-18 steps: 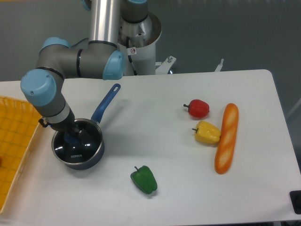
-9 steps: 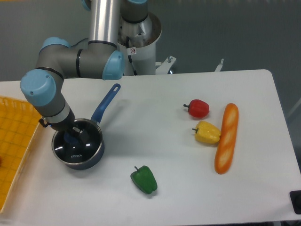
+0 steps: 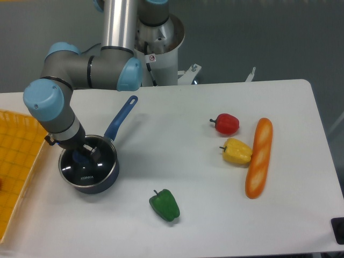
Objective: Open the lid
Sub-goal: 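Close the gripper on the blue knob of the glass lid, then lift the lid by its knob and move it off the saucepan toward the green pepper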
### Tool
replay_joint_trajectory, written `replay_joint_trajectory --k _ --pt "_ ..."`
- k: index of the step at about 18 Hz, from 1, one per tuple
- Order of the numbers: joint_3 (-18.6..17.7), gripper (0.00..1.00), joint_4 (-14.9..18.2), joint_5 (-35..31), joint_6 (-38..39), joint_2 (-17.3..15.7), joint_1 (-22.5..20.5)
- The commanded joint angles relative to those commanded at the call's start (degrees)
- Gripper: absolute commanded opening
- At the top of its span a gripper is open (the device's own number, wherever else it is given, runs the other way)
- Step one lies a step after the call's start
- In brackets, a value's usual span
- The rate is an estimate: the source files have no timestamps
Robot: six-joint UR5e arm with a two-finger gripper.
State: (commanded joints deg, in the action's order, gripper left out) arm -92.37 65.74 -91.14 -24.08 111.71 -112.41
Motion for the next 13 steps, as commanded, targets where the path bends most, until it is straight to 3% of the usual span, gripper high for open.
replay_joint_trajectory --k 8,13 --pt "1.76 0.42 1.93 0.09 -1.31 -2.11 -2.63" --pt "2.64 0.40 2.02 -0.09 -10.53 -2.81 -6.06"
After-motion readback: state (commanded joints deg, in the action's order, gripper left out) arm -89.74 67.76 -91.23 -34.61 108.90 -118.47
